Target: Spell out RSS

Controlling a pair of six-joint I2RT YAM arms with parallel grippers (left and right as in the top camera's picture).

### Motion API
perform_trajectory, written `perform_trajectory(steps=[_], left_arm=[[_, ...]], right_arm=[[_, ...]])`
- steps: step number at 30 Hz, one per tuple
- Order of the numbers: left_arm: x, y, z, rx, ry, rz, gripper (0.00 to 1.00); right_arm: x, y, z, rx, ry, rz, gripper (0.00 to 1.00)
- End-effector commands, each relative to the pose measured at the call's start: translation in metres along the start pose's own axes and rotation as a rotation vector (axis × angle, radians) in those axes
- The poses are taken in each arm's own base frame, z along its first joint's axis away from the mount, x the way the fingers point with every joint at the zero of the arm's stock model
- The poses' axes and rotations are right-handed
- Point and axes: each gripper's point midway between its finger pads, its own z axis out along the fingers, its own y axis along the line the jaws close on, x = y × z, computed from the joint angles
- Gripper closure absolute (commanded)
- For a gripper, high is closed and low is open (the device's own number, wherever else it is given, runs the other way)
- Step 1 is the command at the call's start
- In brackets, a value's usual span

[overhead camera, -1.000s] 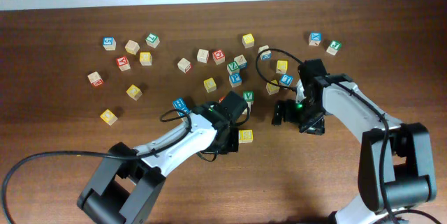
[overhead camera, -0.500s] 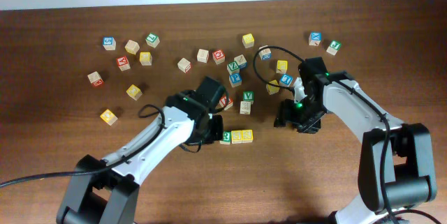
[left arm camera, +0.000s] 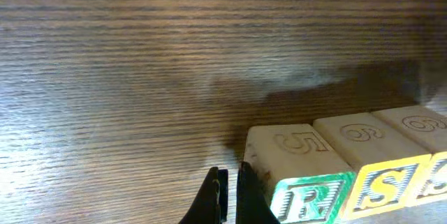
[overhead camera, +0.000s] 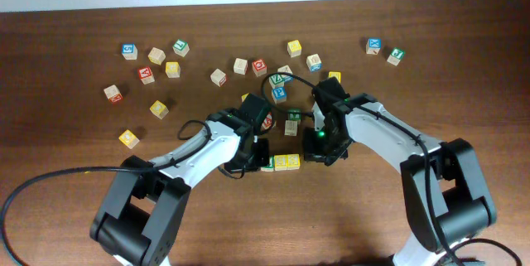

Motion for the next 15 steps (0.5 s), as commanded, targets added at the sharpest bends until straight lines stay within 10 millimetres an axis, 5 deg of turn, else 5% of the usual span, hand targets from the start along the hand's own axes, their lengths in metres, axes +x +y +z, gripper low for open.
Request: perform_trajectory(steps=[1,15], left_arm=[[0.0067,-0.0018,0.0052,0.015,0.031,0.016,1.00],[0.0071,-0.0025,0.0051,0.020,0.033,0.031,1.00]], right_arm=[[0.0061,0.0040,0.0052,-0.019,0.027,0.008,0.83],[0.0078,0.0078,0.0056,-0.040,0.038,0.029,0.84]])
